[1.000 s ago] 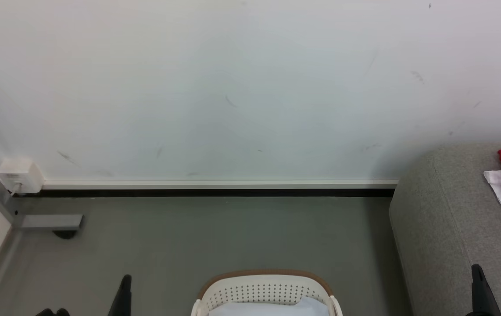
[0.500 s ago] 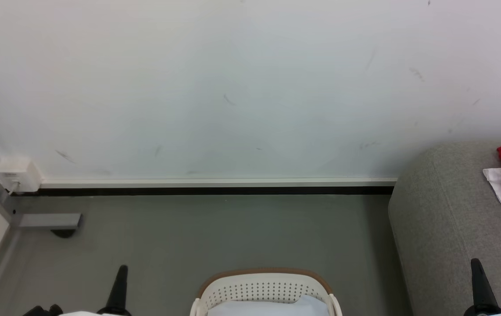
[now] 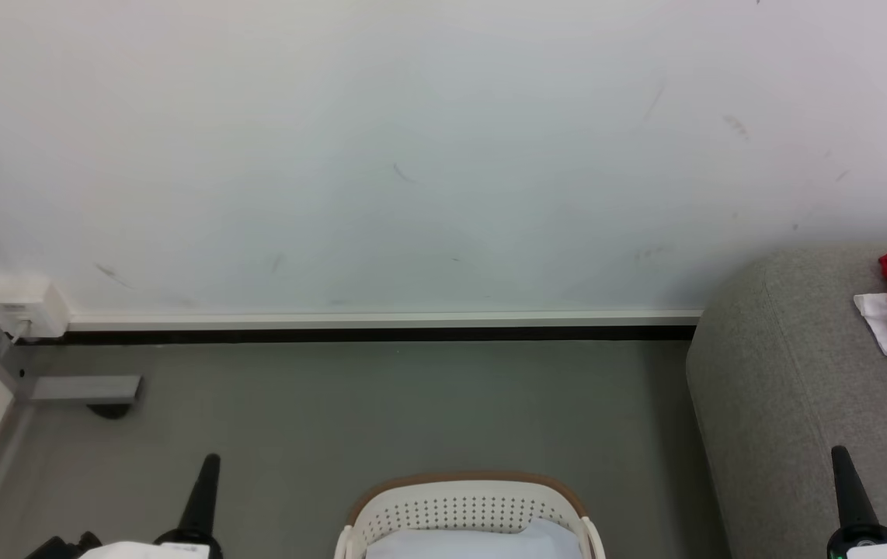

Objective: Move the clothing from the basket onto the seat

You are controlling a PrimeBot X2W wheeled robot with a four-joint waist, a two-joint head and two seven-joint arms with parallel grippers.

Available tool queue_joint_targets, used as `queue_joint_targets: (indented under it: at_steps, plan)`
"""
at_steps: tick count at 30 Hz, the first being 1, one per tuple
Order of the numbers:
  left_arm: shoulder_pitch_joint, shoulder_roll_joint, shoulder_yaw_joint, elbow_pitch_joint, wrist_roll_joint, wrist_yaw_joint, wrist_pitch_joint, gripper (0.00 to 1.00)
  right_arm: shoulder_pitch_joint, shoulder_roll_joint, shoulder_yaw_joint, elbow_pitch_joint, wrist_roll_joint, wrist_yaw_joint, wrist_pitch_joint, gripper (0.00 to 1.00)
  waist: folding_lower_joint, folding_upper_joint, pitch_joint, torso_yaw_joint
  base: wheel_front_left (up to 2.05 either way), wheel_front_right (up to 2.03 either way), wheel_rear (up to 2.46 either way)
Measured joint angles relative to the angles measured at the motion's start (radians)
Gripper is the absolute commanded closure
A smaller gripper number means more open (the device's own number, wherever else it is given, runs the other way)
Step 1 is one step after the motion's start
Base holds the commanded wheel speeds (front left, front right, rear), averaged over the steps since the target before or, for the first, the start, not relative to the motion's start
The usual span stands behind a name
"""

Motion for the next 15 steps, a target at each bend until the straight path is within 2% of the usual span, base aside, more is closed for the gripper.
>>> queue_joint_targets:
  at_steps: [15]
  plan:
    - [-0.020,-0.002,0.023,-0.008,-0.121,-0.017,0.031,1.00,-0.022,-0.002,-0.001,-0.001,0.133,0.000,0.033,1.00,0.0000,0.0000,0.007,-0.004,0.00,0.00,0.00]
